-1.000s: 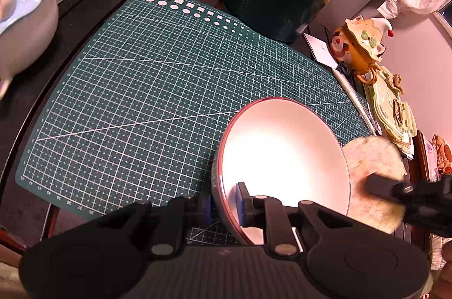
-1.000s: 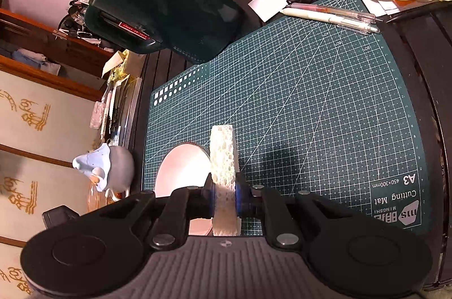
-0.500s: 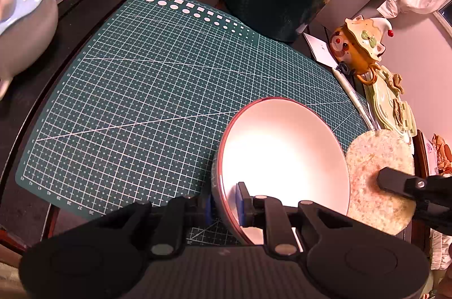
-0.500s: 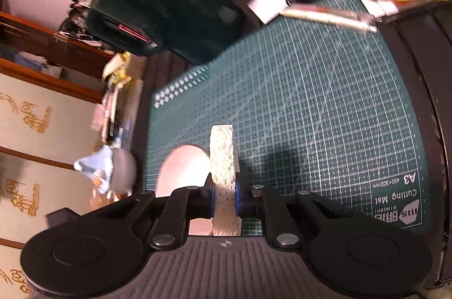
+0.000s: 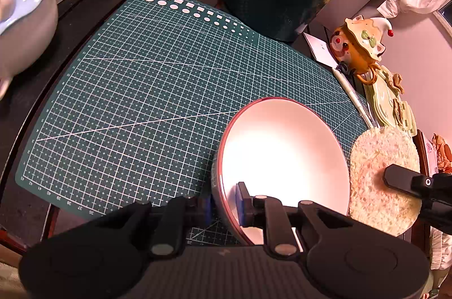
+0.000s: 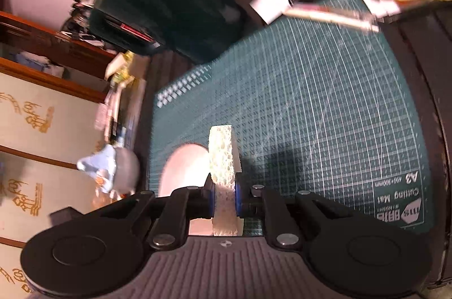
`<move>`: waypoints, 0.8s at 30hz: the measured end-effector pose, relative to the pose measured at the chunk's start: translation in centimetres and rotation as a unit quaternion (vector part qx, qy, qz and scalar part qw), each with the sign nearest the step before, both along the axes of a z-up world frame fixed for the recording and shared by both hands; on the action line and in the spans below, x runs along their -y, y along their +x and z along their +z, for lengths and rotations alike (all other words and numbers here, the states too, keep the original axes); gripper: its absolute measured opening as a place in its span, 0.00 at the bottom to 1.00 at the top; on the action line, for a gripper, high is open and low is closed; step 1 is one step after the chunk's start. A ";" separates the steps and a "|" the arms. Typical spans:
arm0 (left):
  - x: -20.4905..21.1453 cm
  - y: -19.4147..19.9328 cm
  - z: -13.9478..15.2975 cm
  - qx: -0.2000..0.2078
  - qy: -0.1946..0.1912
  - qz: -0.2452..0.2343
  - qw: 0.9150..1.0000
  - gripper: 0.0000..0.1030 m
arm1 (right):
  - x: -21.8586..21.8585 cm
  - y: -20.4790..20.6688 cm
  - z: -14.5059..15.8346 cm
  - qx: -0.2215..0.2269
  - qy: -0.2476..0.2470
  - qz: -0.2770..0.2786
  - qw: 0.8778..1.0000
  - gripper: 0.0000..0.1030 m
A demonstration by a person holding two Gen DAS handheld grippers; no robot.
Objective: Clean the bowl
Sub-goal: 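Scrub the bowl's outer wall with the sponge while the left tool holds the bowl tilted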
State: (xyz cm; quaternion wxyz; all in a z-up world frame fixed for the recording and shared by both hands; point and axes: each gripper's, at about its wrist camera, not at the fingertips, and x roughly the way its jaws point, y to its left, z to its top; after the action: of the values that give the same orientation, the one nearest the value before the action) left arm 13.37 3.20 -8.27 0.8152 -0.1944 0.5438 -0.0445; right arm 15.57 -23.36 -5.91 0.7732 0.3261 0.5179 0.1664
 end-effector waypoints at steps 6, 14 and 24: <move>-0.1 0.1 -0.1 0.000 0.001 -0.003 1.000 0.15 | -0.1 0.6 -2.0 -0.033 -0.011 0.000 0.999 0.12; 0.0 0.2 0.0 0.000 0.001 -0.003 1.000 0.15 | 0.0 0.3 -1.6 -0.028 -0.004 0.003 1.000 0.12; -0.1 0.1 0.0 0.001 0.001 -0.003 1.000 0.15 | -0.2 0.7 -3.0 -0.051 0.005 0.000 0.999 0.12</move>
State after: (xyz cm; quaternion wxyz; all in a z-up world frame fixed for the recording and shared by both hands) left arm 13.50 3.30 -8.31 0.8155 -0.1918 0.5441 -0.0468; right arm 16.23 -23.15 -8.91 0.7441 0.3385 0.5557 0.1519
